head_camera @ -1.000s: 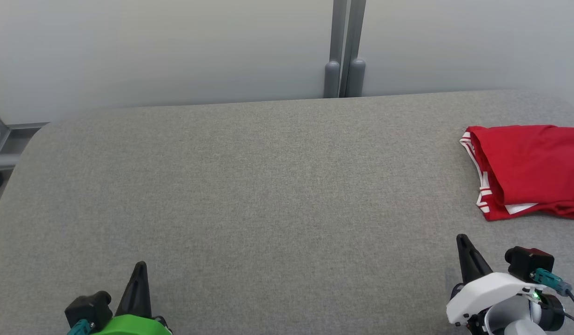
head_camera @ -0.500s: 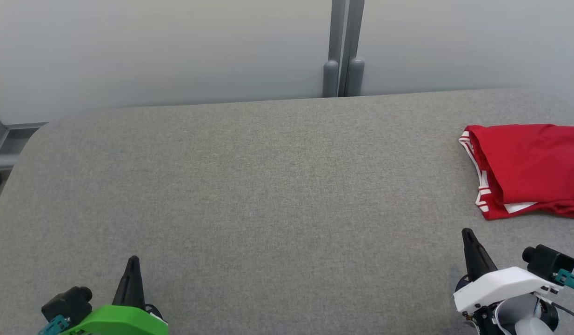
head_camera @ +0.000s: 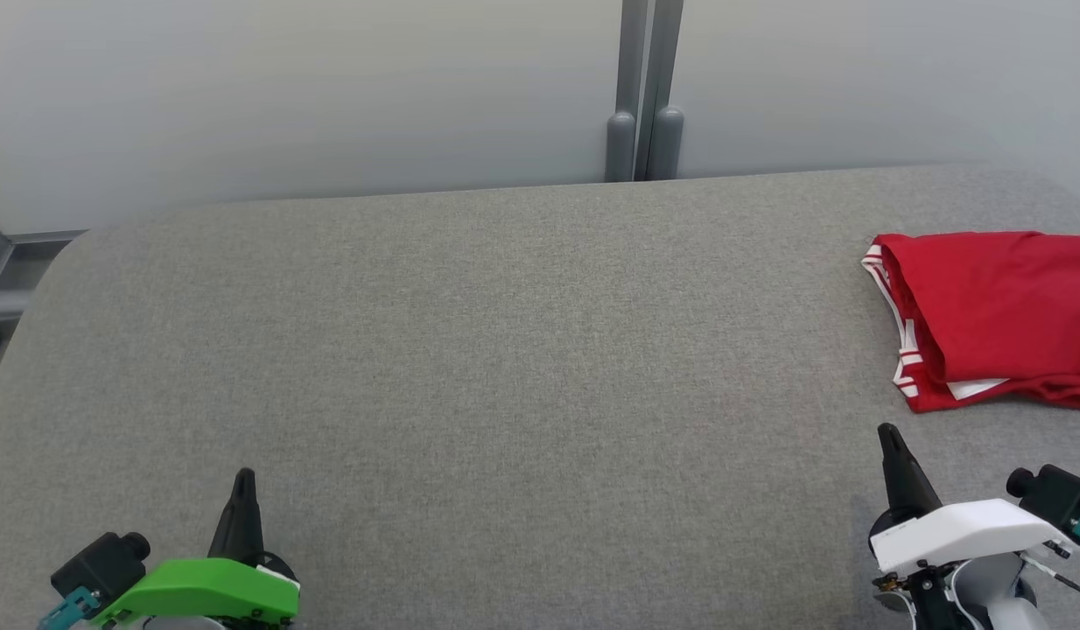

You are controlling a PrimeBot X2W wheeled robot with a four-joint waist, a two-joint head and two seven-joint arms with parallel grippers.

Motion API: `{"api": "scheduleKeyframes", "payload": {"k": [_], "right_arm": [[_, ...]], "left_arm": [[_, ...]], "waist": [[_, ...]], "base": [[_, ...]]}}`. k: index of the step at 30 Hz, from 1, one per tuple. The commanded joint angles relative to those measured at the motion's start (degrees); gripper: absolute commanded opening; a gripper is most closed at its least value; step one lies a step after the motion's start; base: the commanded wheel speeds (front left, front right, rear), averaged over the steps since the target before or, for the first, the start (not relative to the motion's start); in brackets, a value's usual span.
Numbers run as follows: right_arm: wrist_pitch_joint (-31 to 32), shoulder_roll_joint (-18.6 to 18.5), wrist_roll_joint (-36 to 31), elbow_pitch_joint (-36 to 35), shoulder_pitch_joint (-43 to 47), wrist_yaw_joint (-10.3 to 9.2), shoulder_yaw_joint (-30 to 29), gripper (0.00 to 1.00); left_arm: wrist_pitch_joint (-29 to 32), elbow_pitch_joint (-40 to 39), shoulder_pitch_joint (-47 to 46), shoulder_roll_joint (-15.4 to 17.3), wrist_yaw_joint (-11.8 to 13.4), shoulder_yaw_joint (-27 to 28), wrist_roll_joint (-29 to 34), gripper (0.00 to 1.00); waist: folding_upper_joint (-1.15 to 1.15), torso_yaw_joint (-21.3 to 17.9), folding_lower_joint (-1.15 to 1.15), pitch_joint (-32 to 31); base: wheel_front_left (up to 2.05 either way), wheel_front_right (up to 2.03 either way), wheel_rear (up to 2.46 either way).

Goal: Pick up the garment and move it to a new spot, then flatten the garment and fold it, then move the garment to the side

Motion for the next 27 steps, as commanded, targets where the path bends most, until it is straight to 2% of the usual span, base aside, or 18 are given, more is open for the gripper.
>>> {"api": "scheduleKeyframes", "payload": {"k": [1,27], "right_arm": [[0.21,-0.38,1.77,-1.04,-0.14,0.00,-0.21,0.00],[2.29,-0.54,20.27,-3.08,0.28,0.00,-0.94,0.00]], "left_arm": [[0.34,-0.94,-1.93,0.14,-0.22,0.37,-1.66,0.00],[5.90,-1.87,-3.97,-0.14,-0.75,2.18,-19.28,0.00]], "waist": [[0.00,-0.01,0.00,0.01],[0.00,-0.34,0.00,0.21]], "base": [[0.00,0.00,0.00],[0.00,0.00,0.00]]}}
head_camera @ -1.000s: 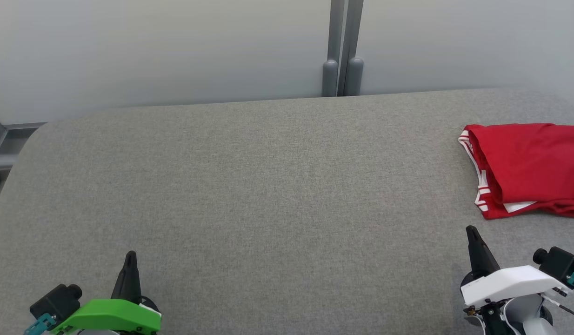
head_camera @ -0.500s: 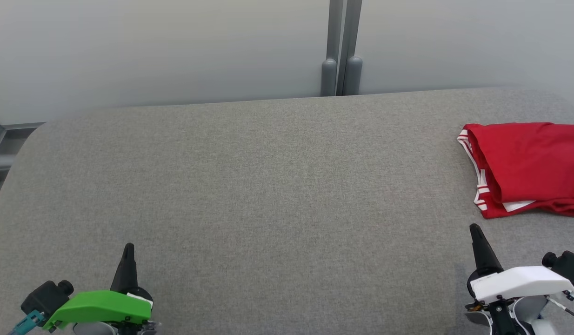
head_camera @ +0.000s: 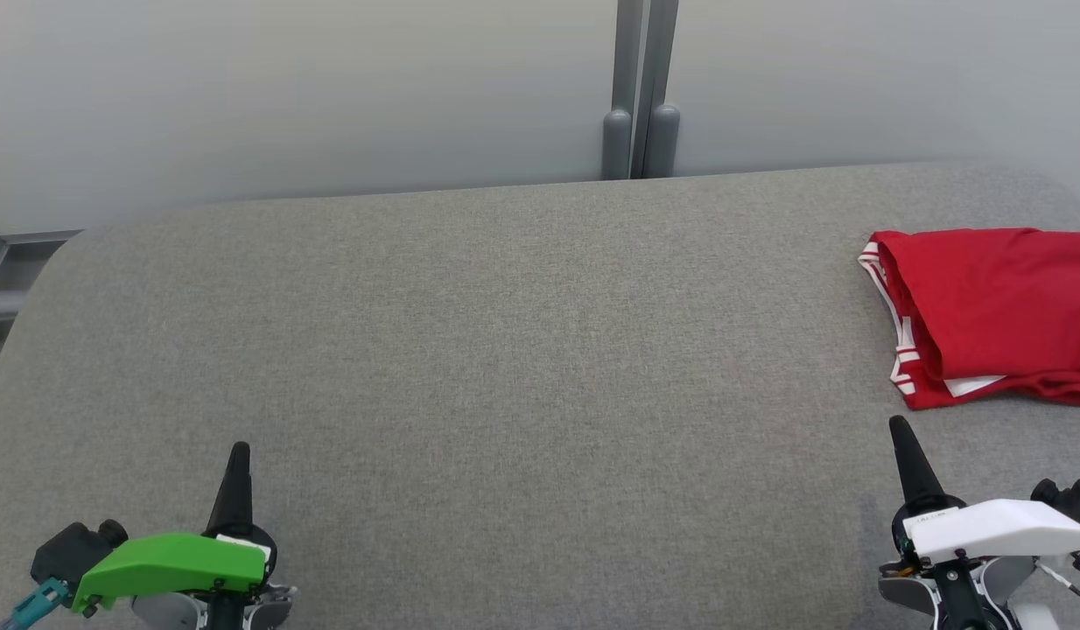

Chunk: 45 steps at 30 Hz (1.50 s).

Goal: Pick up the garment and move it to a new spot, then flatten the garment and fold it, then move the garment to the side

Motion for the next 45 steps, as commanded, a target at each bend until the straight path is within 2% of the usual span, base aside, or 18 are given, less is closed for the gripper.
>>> {"api": "scheduleKeyframes", "payload": {"k": [1,45], "right_arm": [[0.33,-0.40,2.12,-0.92,-0.15,0.02,-0.25,0.00],[2.78,-0.56,23.57,-3.19,0.55,0.02,-1.07,0.00]], "left_arm": [[0.51,-0.75,-1.60,0.14,-0.28,0.40,-2.15,0.00],[6.98,-1.70,-3.91,-0.24,-0.92,2.45,-22.52,0.00]], "waist": [[0.00,-0.03,0.00,0.02],[0.00,-0.56,0.00,0.34]], "base": [[0.00,0.00,0.00],[0.00,0.00,0.00]]}}
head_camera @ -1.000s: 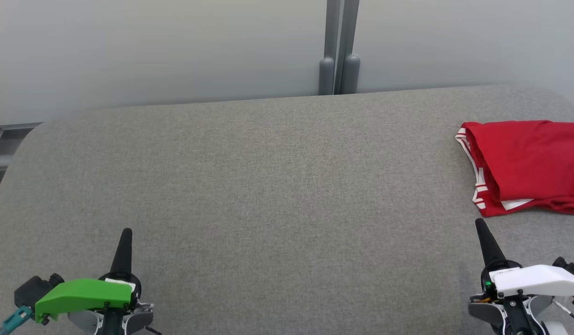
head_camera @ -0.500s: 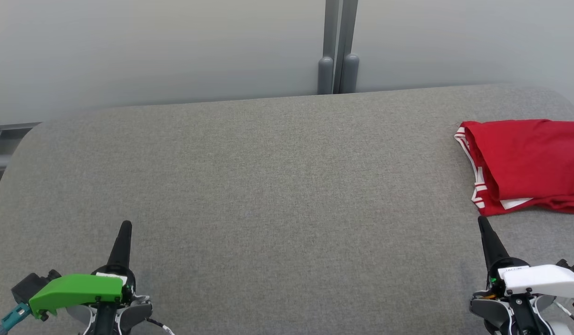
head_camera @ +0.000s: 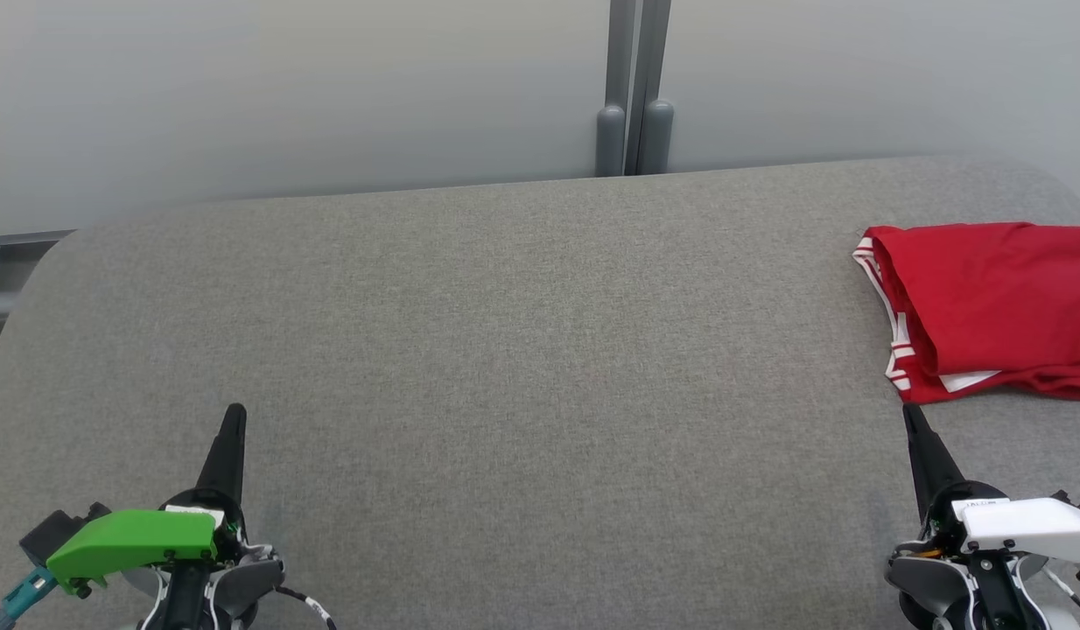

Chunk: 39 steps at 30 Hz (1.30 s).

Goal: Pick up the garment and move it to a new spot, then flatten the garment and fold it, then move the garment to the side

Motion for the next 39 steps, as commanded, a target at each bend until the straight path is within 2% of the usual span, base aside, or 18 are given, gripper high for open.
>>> {"api": "scheduleKeyframes", "payload": {"k": [1,19,39], "right_arm": [[0.40,-0.34,1.49,-0.52,0.37,0.02,-0.19,0.00],[1.12,-0.38,8.12,-1.17,0.59,0.02,-0.44,0.00],[1.09,-0.37,7.89,-1.14,0.58,0.02,-0.42,0.00]], "left_arm": [[0.43,-0.29,-1.17,0.01,-0.38,0.29,-1.19,0.00],[2.51,-0.62,-1.87,-0.11,-0.56,0.95,-7.69,0.00],[2.33,-0.61,-1.80,-0.10,-0.53,0.91,-7.26,0.00]], "waist": [[0.00,-0.02,0.00,0.01],[0.00,-0.23,0.00,0.14],[0.00,-0.23,0.00,0.14]], "base": [[0.00,0.00,0.00],[0.00,0.00,0.00],[0.00,0.00,0.00]]}}
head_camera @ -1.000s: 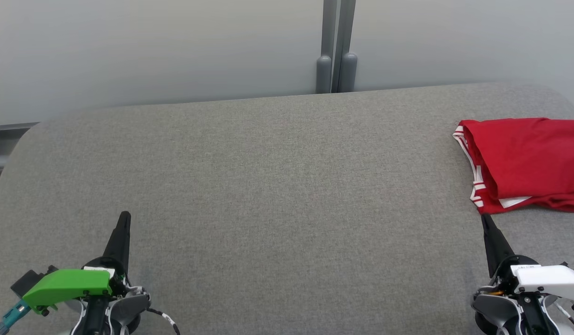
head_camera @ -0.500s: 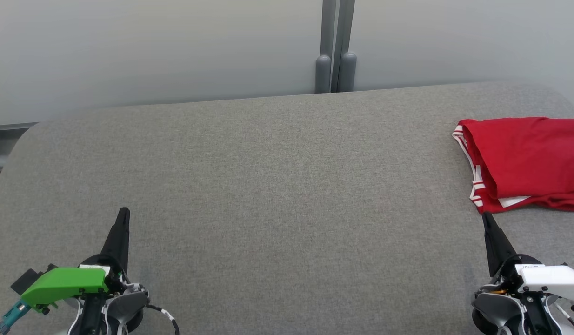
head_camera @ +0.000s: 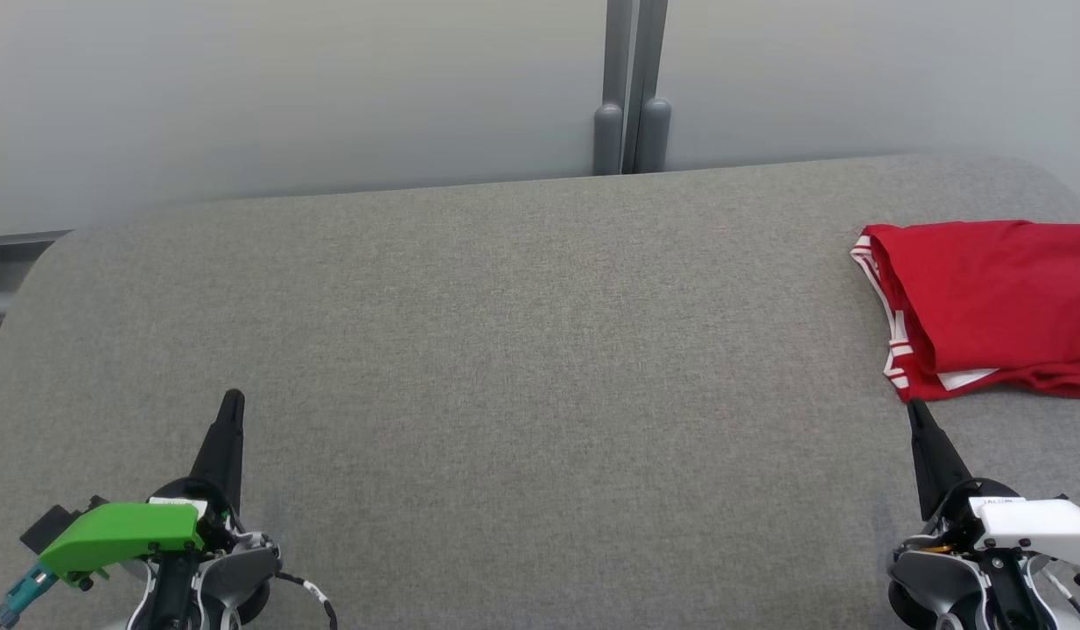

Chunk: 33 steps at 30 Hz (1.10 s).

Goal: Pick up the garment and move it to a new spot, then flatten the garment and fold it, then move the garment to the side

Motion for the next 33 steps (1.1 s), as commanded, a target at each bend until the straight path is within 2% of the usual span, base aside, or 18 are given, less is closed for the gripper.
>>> {"api": "scheduleKeyframes", "payload": {"k": [1,33], "right_arm": [[0.12,-0.26,0.34,-0.21,0.45,0.02,-0.11,0.00],[0.11,-0.26,0.35,-0.20,0.45,0.02,-0.11,0.00]], "left_arm": [[0.06,-0.21,-0.85,0.01,-0.26,0.20,0.03,0.00],[0.05,-0.23,-0.83,0.01,-0.26,0.19,0.02,0.00]], "waist": [[0.00,0.00,0.00,0.00],[0.00,0.00,0.00,0.00]], "base": [[0.00,0.00,0.00],[0.00,0.00,0.00]]}}
